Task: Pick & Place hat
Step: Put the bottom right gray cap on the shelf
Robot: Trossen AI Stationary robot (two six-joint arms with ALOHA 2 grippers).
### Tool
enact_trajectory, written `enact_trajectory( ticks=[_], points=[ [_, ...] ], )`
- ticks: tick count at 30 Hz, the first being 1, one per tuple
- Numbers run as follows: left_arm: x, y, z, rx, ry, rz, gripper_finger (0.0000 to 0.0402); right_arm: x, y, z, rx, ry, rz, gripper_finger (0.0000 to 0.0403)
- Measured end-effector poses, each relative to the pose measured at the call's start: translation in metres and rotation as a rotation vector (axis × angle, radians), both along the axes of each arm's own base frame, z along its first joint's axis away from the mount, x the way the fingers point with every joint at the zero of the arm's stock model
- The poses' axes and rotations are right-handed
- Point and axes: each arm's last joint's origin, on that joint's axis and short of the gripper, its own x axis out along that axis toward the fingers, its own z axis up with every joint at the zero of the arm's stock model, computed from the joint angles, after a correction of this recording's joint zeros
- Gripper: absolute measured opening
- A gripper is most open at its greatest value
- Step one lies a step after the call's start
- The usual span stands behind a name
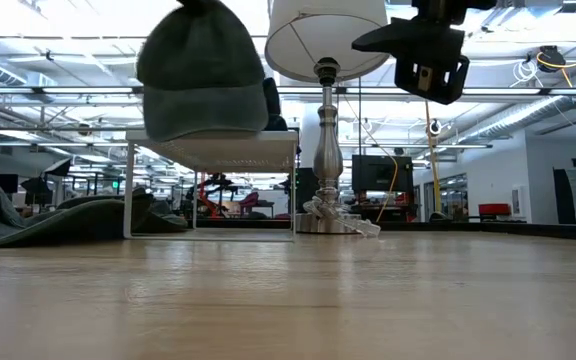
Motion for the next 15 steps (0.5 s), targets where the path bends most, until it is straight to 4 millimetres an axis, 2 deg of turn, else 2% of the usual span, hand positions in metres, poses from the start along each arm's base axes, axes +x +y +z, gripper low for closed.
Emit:
enact_trajectory(
  ticks=[9,15],
  points=[
    [0.038,0.017,-0.024,0.164,0.126,0.052,0.0022,0.001,-0.002,0.001,-0.010,-0.015,-0.027,0.0215],
    [0.047,0.034,-0.030,0.279,0.206,0.060,0.0022,0.002,-0.002,0.002,-0.008,-0.022,-0.026,0.0215]
  ],
)
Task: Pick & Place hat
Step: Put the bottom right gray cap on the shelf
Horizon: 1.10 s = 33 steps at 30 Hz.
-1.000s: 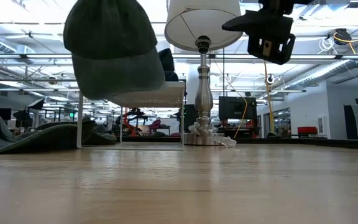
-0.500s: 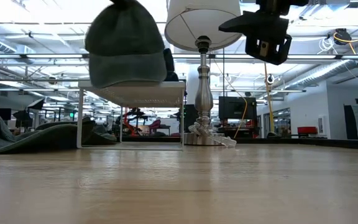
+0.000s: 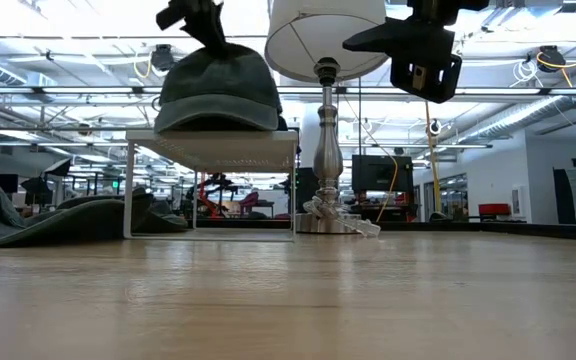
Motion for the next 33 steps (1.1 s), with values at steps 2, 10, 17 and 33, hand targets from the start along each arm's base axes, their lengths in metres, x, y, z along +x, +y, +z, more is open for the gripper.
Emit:
enact_trajectory(
  ticks=[2,10,17,33],
  points=[
    [0.000,0.004,0.001,0.034,0.006,0.010,0.0022,0.000,0.000,0.000,0.000,-0.001,0.000,0.0215],
    [0.000,0.021,0.006,0.046,-0.061,0.062,0.0022,0.000,0.000,0.000,-0.001,-0.001,0.001,0.0215],
    [0.010,0.029,-0.010,-0.022,-0.082,0.163,0.0046,0.000,0.000,0.000,-0.015,-0.012,0.013,0.0215],
    [0.018,0.020,-0.056,-0.034,-0.087,0.227,0.0041,0.001,0.000,0.002,-0.034,-0.039,0.026,0.0215]
  ],
)
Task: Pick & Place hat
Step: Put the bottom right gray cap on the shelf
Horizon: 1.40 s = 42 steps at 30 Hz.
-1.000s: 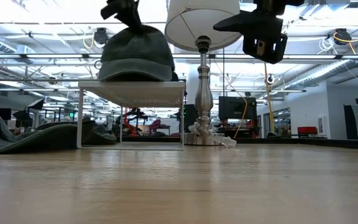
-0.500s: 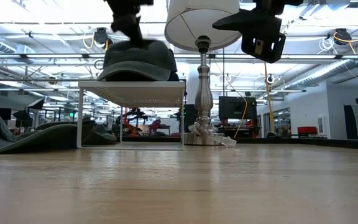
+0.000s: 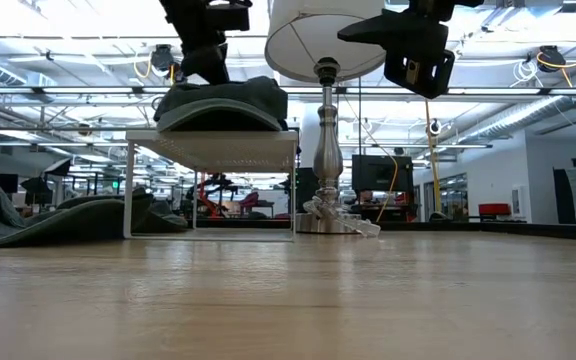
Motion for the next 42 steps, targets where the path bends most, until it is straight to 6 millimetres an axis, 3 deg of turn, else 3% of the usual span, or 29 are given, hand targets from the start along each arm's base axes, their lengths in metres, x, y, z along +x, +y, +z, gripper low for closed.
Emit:
enact_trajectory(
  ticks=[4,15,19,28,37,42],
  points=[
    [0.001,0.000,0.002,0.033,0.016,-0.017,0.0024,0.000,0.000,0.000,-0.003,-0.001,0.002,0.0215],
    [0.005,0.010,0.008,0.128,0.006,-0.035,0.0031,0.001,0.000,0.001,-0.009,-0.020,0.009,0.0215],
    [0.002,0.015,0.003,0.046,-0.009,-0.045,0.0059,0.001,0.000,0.001,-0.009,-0.021,0.009,0.0215],
    [0.002,0.016,0.000,0.048,0.026,-0.071,0.0127,0.001,0.000,0.002,-0.006,-0.026,0.010,0.0215],
    [0.002,0.013,0.000,0.050,0.030,-0.080,0.0222,0.001,0.000,0.002,-0.005,-0.025,0.010,0.0215],
    [-0.003,0.011,0.010,0.065,0.001,-0.063,0.0253,0.001,0.000,0.002,-0.006,-0.026,0.010,0.0215]
  ],
)
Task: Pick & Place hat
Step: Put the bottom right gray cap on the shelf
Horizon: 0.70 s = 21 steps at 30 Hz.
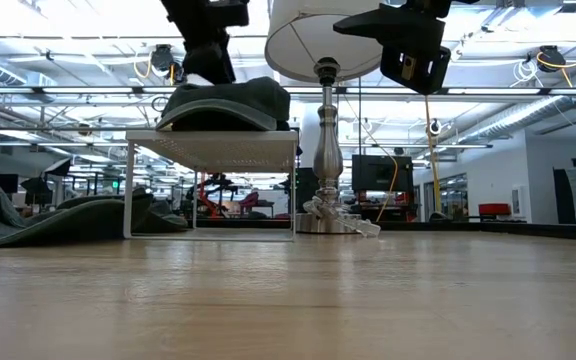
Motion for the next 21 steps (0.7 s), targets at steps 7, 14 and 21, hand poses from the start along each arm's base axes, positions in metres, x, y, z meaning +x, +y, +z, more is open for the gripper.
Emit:
enact_trajectory(
  ticks=[7,14,21],
  points=[
    [-0.020,-0.011,0.025,-0.007,-0.158,0.055,0.0266,0.000,0.000,0.000,-0.014,-0.005,0.006,0.0215],
    [-0.044,-0.025,0.035,-0.161,-0.312,0.190,0.0250,0.001,-0.002,0.000,-0.041,-0.017,-0.022,0.0215],
    [-0.060,-0.036,0.023,-0.445,-0.330,0.351,0.0231,0.015,-0.023,0.017,-0.223,-0.263,-0.146,0.0215]
  ],
)
